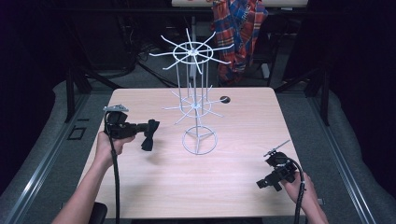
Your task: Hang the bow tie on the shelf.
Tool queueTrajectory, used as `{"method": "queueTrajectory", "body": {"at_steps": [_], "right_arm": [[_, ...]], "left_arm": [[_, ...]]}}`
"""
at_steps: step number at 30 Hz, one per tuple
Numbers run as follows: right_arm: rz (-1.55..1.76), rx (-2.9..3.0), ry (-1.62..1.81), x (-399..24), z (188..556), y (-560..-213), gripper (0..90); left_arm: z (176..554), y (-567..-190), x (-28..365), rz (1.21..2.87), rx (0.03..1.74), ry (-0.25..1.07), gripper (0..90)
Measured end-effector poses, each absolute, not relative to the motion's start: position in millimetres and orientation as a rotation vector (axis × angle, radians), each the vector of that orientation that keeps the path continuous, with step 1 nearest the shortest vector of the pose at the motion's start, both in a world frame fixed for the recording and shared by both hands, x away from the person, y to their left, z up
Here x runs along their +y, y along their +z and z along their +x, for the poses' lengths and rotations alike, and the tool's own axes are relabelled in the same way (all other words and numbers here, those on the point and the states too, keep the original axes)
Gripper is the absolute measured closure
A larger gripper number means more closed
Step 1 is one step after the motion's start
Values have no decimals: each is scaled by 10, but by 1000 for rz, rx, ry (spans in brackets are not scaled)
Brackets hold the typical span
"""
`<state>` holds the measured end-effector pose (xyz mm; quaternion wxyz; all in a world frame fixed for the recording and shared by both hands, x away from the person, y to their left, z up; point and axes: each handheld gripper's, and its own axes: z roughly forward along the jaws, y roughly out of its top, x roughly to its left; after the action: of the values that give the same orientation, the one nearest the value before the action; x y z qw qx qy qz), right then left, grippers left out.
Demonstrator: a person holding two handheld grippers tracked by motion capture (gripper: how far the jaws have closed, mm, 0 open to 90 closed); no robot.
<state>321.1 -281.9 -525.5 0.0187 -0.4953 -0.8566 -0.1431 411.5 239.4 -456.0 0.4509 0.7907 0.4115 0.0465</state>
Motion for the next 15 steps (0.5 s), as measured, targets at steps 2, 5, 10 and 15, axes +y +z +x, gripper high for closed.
{"method": "queueTrajectory", "body": {"at_steps": [2,5,10,15], "right_arm": [[-1537,-2661,-444,-2819,3211,-5255,153],[-1546,-2658,-442,-2814,3206,-5254,154],[-1545,-2658,-445,-2812,3207,-5257,154],[-1541,-2651,-441,-2817,3211,-5260,154]], "left_arm": [[4121,-4550,2394,1955,1019,121,897],[4126,-4531,2382,1961,1022,140,897],[4135,-4505,2350,1988,1016,169,897],[4151,-4472,2318,2000,1012,195,897]]}}
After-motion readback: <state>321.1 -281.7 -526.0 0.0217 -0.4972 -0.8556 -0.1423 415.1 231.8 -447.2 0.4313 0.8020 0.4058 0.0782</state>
